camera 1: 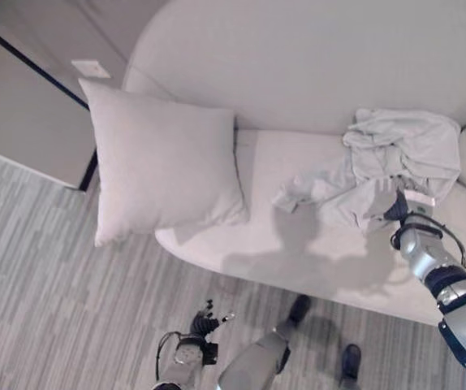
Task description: Hang the clothes on the sofa on the clothes rack.
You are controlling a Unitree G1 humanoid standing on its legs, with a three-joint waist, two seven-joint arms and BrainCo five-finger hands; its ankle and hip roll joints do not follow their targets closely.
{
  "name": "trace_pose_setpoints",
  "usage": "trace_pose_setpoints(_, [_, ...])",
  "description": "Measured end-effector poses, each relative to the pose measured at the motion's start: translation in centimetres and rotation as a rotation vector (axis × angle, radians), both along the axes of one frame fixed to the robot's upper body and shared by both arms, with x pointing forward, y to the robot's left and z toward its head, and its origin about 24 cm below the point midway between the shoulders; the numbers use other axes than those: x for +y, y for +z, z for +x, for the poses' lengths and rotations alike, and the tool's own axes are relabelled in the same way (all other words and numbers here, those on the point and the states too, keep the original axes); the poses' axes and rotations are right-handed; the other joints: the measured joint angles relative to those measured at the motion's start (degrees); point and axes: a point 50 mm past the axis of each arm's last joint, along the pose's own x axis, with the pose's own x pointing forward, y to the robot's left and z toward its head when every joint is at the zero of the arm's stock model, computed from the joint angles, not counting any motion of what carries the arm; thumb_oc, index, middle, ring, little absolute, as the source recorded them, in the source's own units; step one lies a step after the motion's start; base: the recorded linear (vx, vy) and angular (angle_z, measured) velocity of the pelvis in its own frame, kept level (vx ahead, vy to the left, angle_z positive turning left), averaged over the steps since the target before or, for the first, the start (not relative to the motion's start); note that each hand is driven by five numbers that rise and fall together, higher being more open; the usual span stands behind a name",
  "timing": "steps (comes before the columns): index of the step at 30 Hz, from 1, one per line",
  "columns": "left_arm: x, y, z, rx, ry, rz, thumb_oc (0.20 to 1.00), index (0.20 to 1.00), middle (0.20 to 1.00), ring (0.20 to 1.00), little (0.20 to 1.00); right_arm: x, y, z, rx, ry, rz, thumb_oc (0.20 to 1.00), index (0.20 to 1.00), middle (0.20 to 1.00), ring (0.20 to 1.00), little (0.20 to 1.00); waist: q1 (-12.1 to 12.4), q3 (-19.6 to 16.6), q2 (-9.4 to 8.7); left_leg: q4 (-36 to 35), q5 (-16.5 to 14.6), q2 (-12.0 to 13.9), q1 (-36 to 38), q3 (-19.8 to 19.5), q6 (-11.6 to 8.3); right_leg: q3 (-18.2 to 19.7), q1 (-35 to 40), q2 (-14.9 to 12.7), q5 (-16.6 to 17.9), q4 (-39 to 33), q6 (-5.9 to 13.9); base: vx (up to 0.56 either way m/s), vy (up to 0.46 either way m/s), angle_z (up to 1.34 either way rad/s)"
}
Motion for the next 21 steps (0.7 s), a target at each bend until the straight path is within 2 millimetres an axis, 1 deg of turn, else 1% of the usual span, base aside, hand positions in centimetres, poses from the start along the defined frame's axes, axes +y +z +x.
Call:
trace_pose_setpoints(1, [0.6,-0.3,-0.6,0.025,0.014,0.018,1.0,1.0,1.0,1.0,1.0,0.1,0.3,0.1,-0.014,0.002,-0.001,1.0,1.0,1.0,1.0,1.0,0.3,0.5,-0.76,0.0,-0.5,0.7,0.2,0.1,-0.73,0.1,0.1,0.7,-0.4,-0.1,-0.67,0.0,-0.101,-0.11])
trace_pose_setpoints(2, [1.6,-0.5,-1.1,0.052,0.054,0.038,1.0,1.0,1.0,1.0,1.0,0.3,1.0,0.5,-0.044,0.01,-0.013,1.0,1.0,1.0,1.0,1.0,0.4,1.4,-1.86,0.1,-0.6,1.5,-0.2,0.1,-1.7,-0.1,-0.4,1.5,-1.0,-0.1,-2.22,-0.01,-0.07,-0.15])
trace_pose_setpoints(3, [1.9,-0.7,-1.5,0.069,0.059,0.05,1.0,1.0,1.0,1.0,1.0,0.4,1.7,0.9,-0.052,0.026,-0.05,1.0,1.0,1.0,1.0,1.0,0.4,1.6,-2.1,0.2,-0.4,2.6,-1.7,-0.3,-2.79,-0.4,-1.8,2.6,-0.6,0.0,-2.93,-0.01,-0.049,-0.04])
trace_pose_setpoints(5, [1.5,-0.6,-1.2,0.055,0.043,0.05,1.0,1.0,1.0,1.0,1.0,-0.7,2.3,0.9,-0.049,-0.012,-0.095,1.0,1.0,1.0,1.0,1.0,1.4,2.1,-1.99,0.2,-0.3,3.5,-3.9,-1.5,-3.79,-1.1,-3.9,3.7,-0.4,0.0,-3.65,0.01,0.013,0.1])
trace_pose_setpoints(7, [0.7,-0.2,-0.5,0.024,0.006,0.047,1.0,1.0,1.0,1.0,1.0,-1.9,2.6,0.7,-0.049,-0.05,-0.113,1.0,1.0,1.0,1.0,1.0,2.6,3.4,-1.18,0.2,0.2,3.8,-5.9,-2.0,-4.31,-1.7,-5.6,4.2,-0.1,0.0,-4.0,0.02,0.045,0.13])
trace_pose_setpoints(9, [-0.3,0.5,0.6,-0.033,-0.028,0.035,1.0,1.0,1.0,1.0,1.0,-2.7,3.0,0.4,-0.069,-0.078,-0.104,1.0,1.0,1.0,1.0,1.0,3.7,5.1,0.13,0.2,0.8,3.1,-7.1,-2.0,-3.9,-2.2,-6.5,3.5,-0.1,0.0,-3.85,0.02,0.1,0.12])
trace_pose_setpoints(10, [-0.6,0.9,1.2,-0.064,-0.036,0.028,1.0,1.0,1.0,1.0,1.0,-2.8,3.2,0.5,-0.078,-0.082,-0.099,1.0,1.0,1.0,1.0,1.0,3.9,6.0,0.68,0.4,0.8,2.5,-7.3,-2.0,-3.79,-2.5,-6.5,3.0,-0.1,0.0,-3.64,0.04,0.165,0.16])
trace_pose_setpoints(11, [-1.1,1.3,1.9,-0.098,-0.053,0.019,1.0,1.0,1.0,1.0,1.0,-3.3,3.4,0.4,-0.083,-0.098,-0.106,1.0,1.0,1.0,1.0,1.0,4.4,6.3,0.9,1.2,0.6,1.9,-8.5,-2.0,-4.13,-2.6,-7.2,2.5,-0.3,0.0,-3.45,0.04,0.135,0.16])
trace_pose_setpoints(12, [-1.4,1.8,2.5,-0.129,-0.065,0.013,1.0,1.0,1.0,1.0,1.0,-3.5,4.1,0.5,-0.104,-0.108,-0.101,1.0,1.0,1.0,1.0,1.0,4.6,6.5,1.21,2.2,0.3,1.3,-10.2,-1.9,-4.4,-2.8,-8.3,2.0,-0.4,0.0,-3.29,0.06,0.174,0.11])
trace_pose_setpoints(14, [-1.5,2.5,3.9,-0.169,-0.065,0.02,1.0,1.0,1.0,1.0,1.0,-4.1,6.5,0.9,-0.172,-0.123,-0.106,1.0,1.0,1.0,1.0,1.0,5.5,7.3,1.32,3.7,0.2,0.0,-13.9,-1.6,-4.62,-2.9,-11.1,0.9,-0.4,0.1,-2.63,0.06,0.14,0.09])
trace_pose_setpoints(16, [-1.4,2.9,4.6,-0.19,-0.054,0.033,1.0,1.0,1.0,1.0,1.0,-4.9,7.8,0.8,-0.214,-0.143,-0.127,1.0,1.0,1.0,1.0,1.0,6.2,7.6,1.59,4.4,0.2,-0.8,-14.9,-1.4,-4.6,-3.0,-11.8,0.1,-0.5,0.1,-2.26,0.05,0.107,0.11])
trace_pose_setpoints(18, [-1.3,3.2,5.1,-0.203,-0.045,0.047,1.0,1.0,1.0,1.0,1.0,-4.9,8.5,0.9,-0.246,-0.149,-0.135,1.0,1.0,1.0,1.0,1.0,6.3,7.7,1.54,4.6,0.2,-1.8,-15.0,-1.3,-4.58,-3.1,-11.5,-1.0,-0.9,0.1,-1.58,0.05,0.095,0.1])
trace_pose_setpoints(19, [-1.4,3.4,5.5,-0.217,-0.049,0.049,1.0,1.0,1.0,1.0,1.0,-4.7,9.5,1.1,-0.289,-0.15,-0.14,1.0,1.0,1.0,1.0,1.0,6.4,7.7,1.52,5.4,0.2,-2.4,-15.2,-1.0,-4.58,-3.0,-11.4,-1.7,-0.9,0.0,-1.27,0.04,0.074,0.03])
trace_pose_setpoints(21, [-1.7,3.8,6.0,-0.241,-0.099,0.098,1.0,1.0,1.0,1.0,1.0,-4.5,10.7,1.3,-0.338,-0.151,-0.156,1.0,1.0,1.0,1.0,1.0,6.4,7.7,1.41,6.9,-0.4,-2.8,-16.3,0.1,-4.28,-3.0,-11.7,-2.1,-0.9,0.1,-0.99,0.04,0.061,-0.08])
